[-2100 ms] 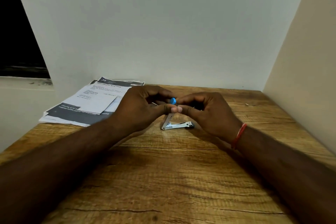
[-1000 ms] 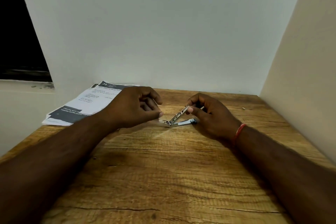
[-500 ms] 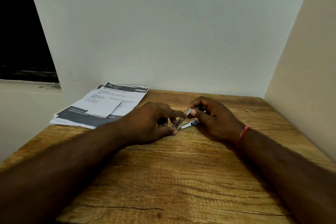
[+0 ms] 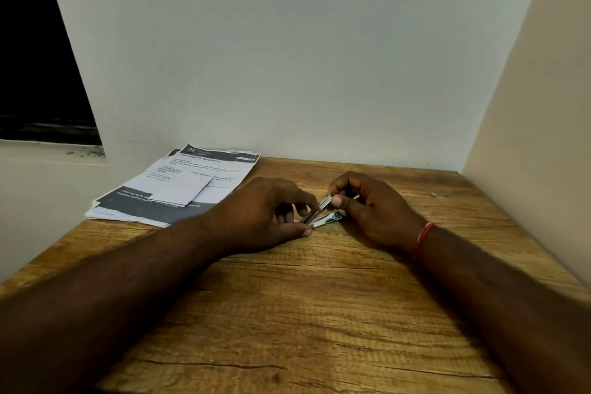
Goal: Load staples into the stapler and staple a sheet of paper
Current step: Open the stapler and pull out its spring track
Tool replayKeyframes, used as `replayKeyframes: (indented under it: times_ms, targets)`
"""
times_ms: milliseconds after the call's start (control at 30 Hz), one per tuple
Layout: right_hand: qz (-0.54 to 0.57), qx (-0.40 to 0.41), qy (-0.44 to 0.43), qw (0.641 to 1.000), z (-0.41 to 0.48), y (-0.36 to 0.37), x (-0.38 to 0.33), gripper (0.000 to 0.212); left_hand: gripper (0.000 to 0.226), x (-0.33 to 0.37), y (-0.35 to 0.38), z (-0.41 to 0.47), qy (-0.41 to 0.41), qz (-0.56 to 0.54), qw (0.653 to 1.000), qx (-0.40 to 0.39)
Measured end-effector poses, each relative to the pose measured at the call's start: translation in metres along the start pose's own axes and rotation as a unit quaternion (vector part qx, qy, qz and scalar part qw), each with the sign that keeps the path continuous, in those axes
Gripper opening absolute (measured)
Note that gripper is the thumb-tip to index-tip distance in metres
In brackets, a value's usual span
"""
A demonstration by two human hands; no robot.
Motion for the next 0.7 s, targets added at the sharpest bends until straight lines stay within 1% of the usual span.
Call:
replayKeyframes:
  times_ms: [200, 400, 533, 567, 633, 700]
  targets:
    - [0.005, -0.001, 0.003, 1.000, 0.000, 0.001, 0.001, 0.013, 0.036, -0.002, -0.003, -0.001, -0.018, -0.034, 0.999, 0.020]
    - [0.018, -0.002, 0.005, 1.000, -0.001, 0.001, -0.001, 0.013, 0.040, -0.001, -0.007, -0.005, -0.038, -0.047, 0.998, 0.031]
    - [0.025, -0.003, 0.006, 1.000, -0.001, 0.001, -0.001, 0.012, 0.046, 0.004, -0.008, -0.003, -0.023, -0.038, 0.999, 0.027]
    - [0.027, -0.003, 0.008, 1.000, -0.001, 0.001, -0.001, 0.012, 0.044, 0.006, -0.008, -0.003, -0.017, -0.031, 0.999, 0.026]
    - [0.034, -0.002, 0.014, 0.999, -0.001, 0.001, 0.000, 0.012, 0.033, 0.006, -0.009, -0.002, -0.009, -0.026, 0.999, 0.032]
    - [0.038, 0.001, 0.018, 0.999, -0.002, 0.001, 0.002, 0.010, 0.031, 0.003, -0.010, -0.003, -0.009, -0.024, 0.999, 0.039]
Point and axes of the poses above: each hand's wrist, its own z-axis towards the middle knuckle, its own y-axis out of the palm, x = y × z, the point moved 10 cm from there along z, towards the middle knuckle, and after that the axes turned 1 degree about x, right-handed, at the moved point
